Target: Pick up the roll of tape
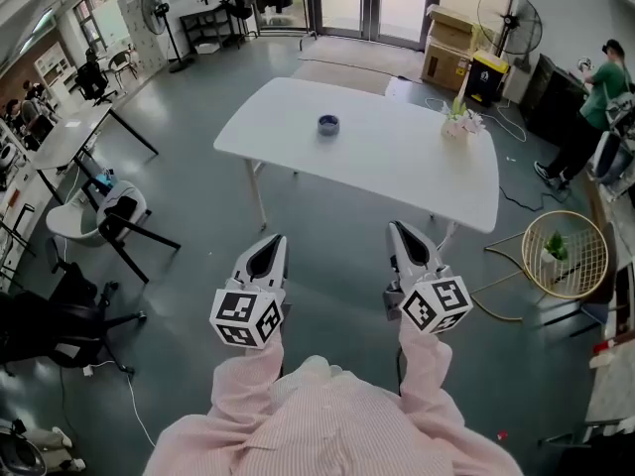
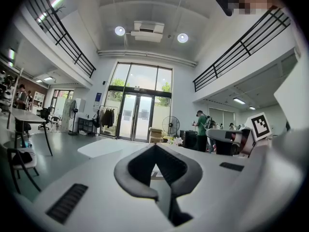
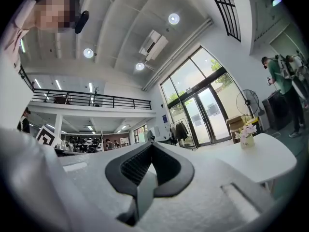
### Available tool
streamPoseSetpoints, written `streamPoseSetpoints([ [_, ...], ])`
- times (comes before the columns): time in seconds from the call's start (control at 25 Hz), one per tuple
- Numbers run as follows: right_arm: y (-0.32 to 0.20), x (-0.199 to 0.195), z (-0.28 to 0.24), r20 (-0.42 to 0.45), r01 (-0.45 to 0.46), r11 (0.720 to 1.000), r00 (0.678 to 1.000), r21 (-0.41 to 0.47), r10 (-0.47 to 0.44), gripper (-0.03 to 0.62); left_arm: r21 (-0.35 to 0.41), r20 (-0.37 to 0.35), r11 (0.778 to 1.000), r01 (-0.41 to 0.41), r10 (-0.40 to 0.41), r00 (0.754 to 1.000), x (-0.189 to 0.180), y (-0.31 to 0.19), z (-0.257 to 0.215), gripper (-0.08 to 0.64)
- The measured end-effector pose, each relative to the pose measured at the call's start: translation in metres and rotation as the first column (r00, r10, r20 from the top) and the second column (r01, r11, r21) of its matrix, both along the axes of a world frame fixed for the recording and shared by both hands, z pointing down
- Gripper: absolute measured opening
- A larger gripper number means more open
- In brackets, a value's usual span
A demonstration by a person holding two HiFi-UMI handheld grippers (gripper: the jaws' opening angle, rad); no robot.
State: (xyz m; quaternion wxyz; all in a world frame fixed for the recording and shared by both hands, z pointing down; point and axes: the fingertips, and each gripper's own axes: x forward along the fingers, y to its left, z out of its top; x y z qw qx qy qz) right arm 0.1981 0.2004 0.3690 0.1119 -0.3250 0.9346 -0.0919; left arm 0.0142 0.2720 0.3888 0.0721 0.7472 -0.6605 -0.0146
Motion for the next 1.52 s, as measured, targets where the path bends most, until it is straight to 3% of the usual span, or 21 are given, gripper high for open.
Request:
streamPoseSetpoints([
  [0.52,-0.047,-0.029,0.025,-0.031,0.0,0.999,1.0,-0.05,-0.002,0.037,-0.03,-0.021,0.999,0.033,-0.034,0.999,-0.029,-0.039,0.017,0.002],
  [1.0,-0.128,-0.081,0.04,-0.049,-0.014,0.994,0.999,-0.106,0.009,0.096,-0.037,-0.056,0.999,-0.001,-0.001,0.998,-0.081,-0.126,0.023,0.002],
  [1.52,-0.219,-0.124,0.046,-0.038,-0.09,0.986,0.996,-0.143,0.086,0.147,-0.027,-0.067,0.997,-0.07,0.068,0.995,-0.131,-0.226,0.023,0.002],
])
